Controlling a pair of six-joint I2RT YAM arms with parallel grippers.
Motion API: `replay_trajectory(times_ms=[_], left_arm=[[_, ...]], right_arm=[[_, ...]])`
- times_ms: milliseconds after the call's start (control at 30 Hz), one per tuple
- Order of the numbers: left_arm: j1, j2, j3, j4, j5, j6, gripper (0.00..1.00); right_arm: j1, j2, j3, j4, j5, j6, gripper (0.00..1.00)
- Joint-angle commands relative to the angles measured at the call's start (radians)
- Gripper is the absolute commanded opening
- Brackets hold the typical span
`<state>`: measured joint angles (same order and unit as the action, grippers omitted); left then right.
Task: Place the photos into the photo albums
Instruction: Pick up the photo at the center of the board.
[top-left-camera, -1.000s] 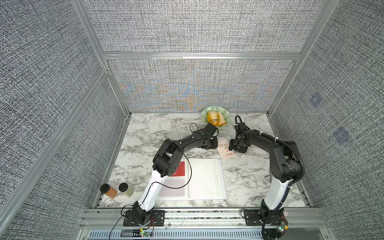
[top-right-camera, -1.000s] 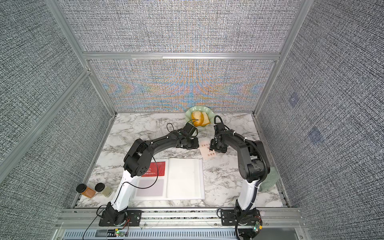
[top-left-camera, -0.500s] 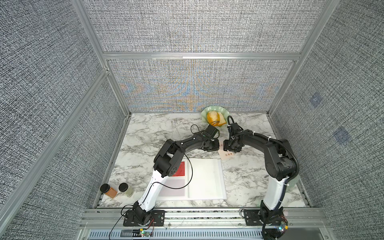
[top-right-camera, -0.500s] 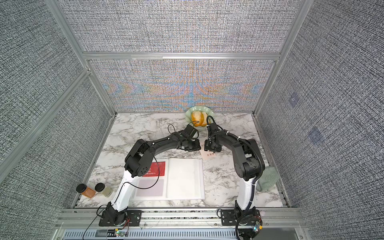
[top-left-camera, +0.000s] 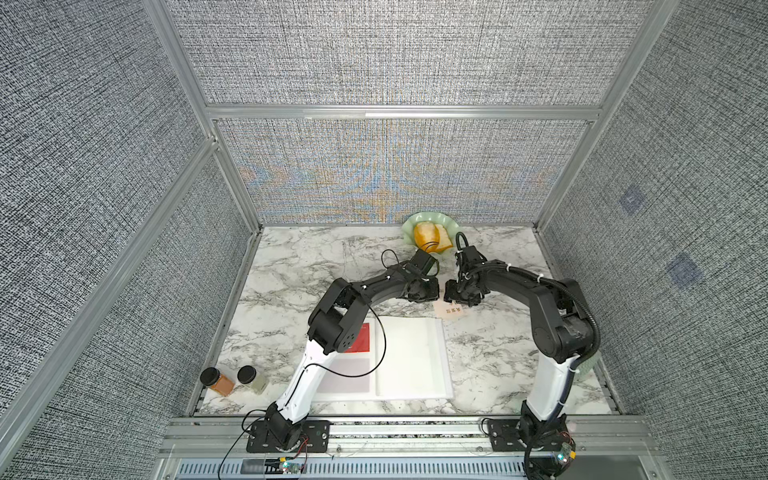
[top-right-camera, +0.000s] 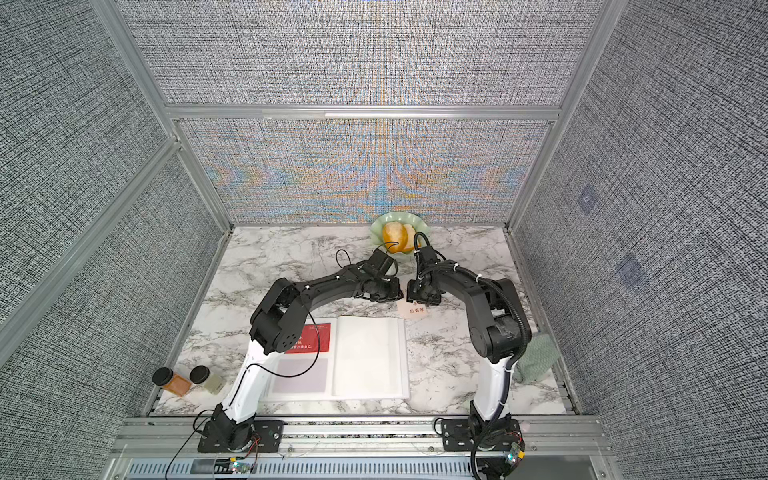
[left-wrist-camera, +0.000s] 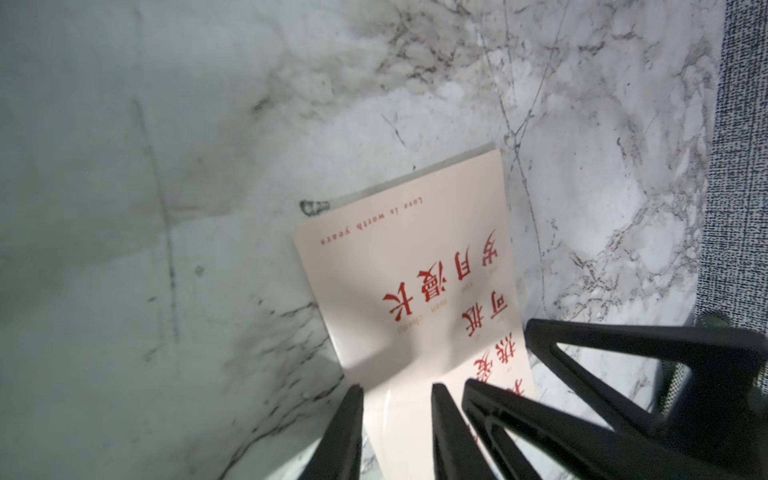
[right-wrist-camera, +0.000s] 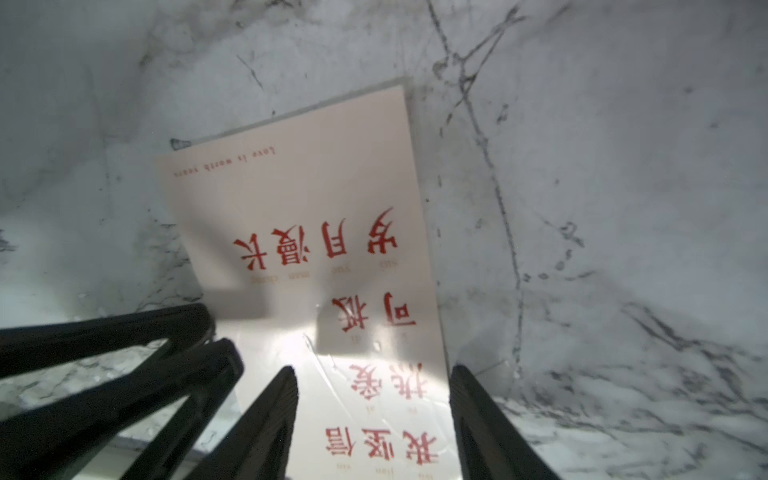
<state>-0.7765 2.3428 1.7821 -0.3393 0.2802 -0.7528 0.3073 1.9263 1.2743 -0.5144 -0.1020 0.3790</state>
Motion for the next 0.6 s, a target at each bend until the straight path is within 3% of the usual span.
replay_trajectory(times_ms=[0, 567], left_arm=[[0.001, 0.007, -0.001, -0.017, 0.002, -0.005, 0.31], [0.025, -0.008, -0.042, 0.010, 0.026, -0.012, 0.31]], right_arm=[[0.001, -0.012, -0.004, 0.010, -0.053, 0.016, 0.61], [-0.005, -0.137, -0.049, 0.031, -0.120, 0.047, 0.61]])
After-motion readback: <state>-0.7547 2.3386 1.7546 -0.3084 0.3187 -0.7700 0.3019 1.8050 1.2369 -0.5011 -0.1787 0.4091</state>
